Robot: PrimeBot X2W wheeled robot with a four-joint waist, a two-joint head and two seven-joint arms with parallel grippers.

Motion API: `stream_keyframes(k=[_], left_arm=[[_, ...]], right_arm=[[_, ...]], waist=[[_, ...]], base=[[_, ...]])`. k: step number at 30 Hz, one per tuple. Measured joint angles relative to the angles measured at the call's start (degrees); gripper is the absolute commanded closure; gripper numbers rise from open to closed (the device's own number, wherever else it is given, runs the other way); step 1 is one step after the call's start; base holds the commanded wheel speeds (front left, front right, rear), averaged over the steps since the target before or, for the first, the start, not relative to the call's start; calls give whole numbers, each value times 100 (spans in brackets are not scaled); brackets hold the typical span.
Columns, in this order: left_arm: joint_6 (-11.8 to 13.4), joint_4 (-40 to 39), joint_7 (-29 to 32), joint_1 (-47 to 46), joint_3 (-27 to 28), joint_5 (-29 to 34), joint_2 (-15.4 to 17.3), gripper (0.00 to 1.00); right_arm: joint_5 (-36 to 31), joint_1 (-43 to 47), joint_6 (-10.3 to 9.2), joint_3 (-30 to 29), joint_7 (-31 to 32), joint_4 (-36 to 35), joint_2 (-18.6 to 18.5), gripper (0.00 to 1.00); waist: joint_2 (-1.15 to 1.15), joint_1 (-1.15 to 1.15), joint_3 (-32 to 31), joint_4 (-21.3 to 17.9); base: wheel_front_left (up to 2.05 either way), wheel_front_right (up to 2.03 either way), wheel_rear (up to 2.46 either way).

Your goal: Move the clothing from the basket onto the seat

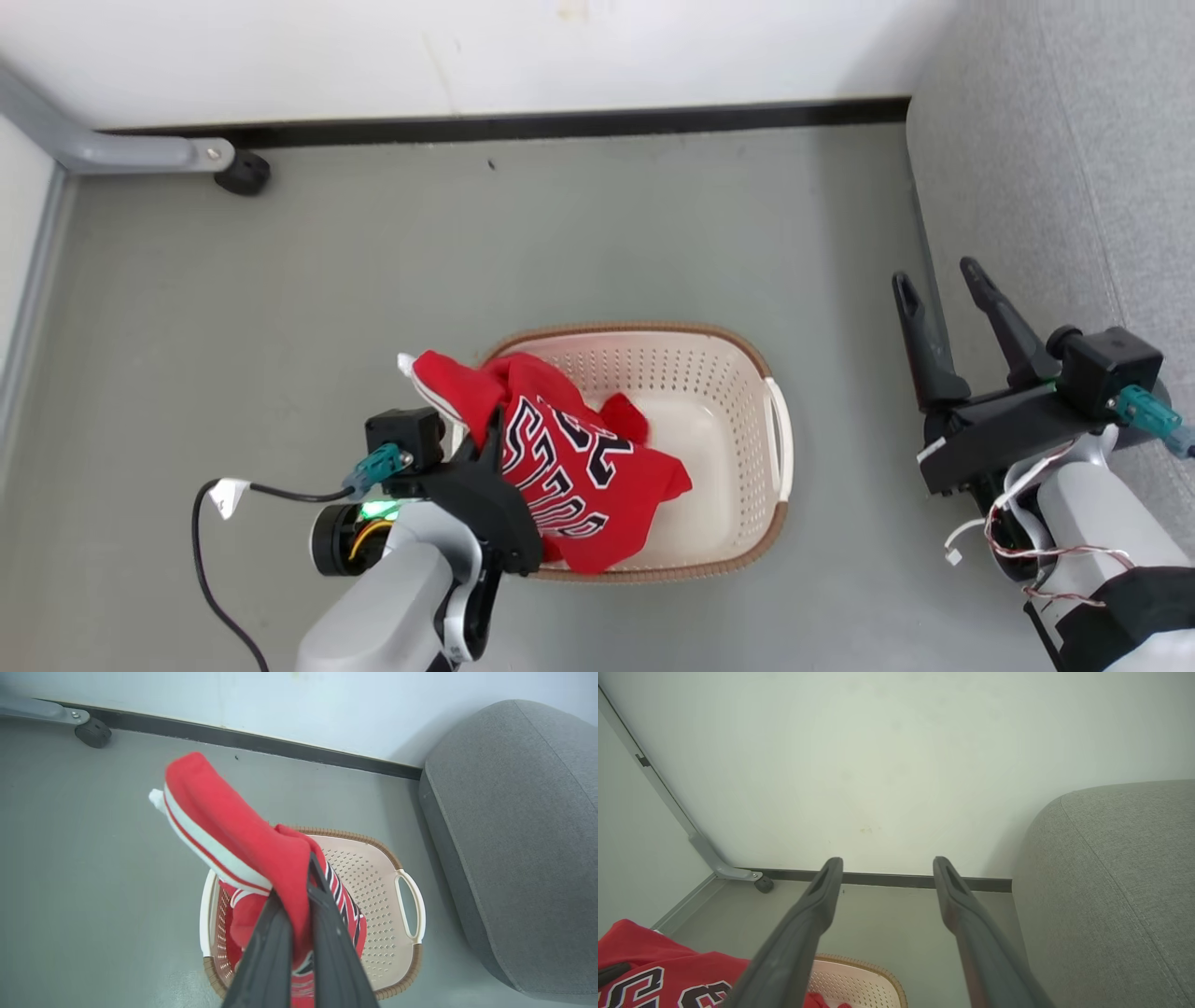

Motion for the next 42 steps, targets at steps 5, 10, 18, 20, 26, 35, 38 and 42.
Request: stream_keyframes(k=[5,10,18,20,26,35,38,42], left_arm=[[7,-214,0,213,282,296,178,100],[52,-457,0,354,544,543,335,100],[58,-1194,0,528,968,1084,563,100],[59,-1414,0,570,1080,1270,614,100],[102,-2036,-1,655,1472,1673,694,100],[102,-2760,-2,944,1906,2070,756,100],[102,-2965,-2,1024,1952,2174,831,100],[86,-3189,-2,1176,2004,2336,973,100]], right_arm=[[0,125,0,7,0,115,96,0],[-1,247,0,4,0,172,144,0],[-7,365,0,-4,0,221,208,0],[-8,383,0,-3,0,222,231,0],[-10,460,0,-2,0,259,275,0],[-10,477,0,-1,0,370,278,0],[-58,521,0,10,0,372,324,0],[-60,552,0,45,0,385,360,0]], waist=[[0,0,-303,93],[0,0,-520,147],[0,0,-836,214],[0,0,-876,221],[0,1,-946,230],[1,1,-1075,240],[0,1,-1142,247],[1,1,-1199,246]], base=[[0,0,0],[0,0,0],[0,0,0],[0,0,0],[0,0,0],[0,0,0],[0,0,0],[0,0,0]])
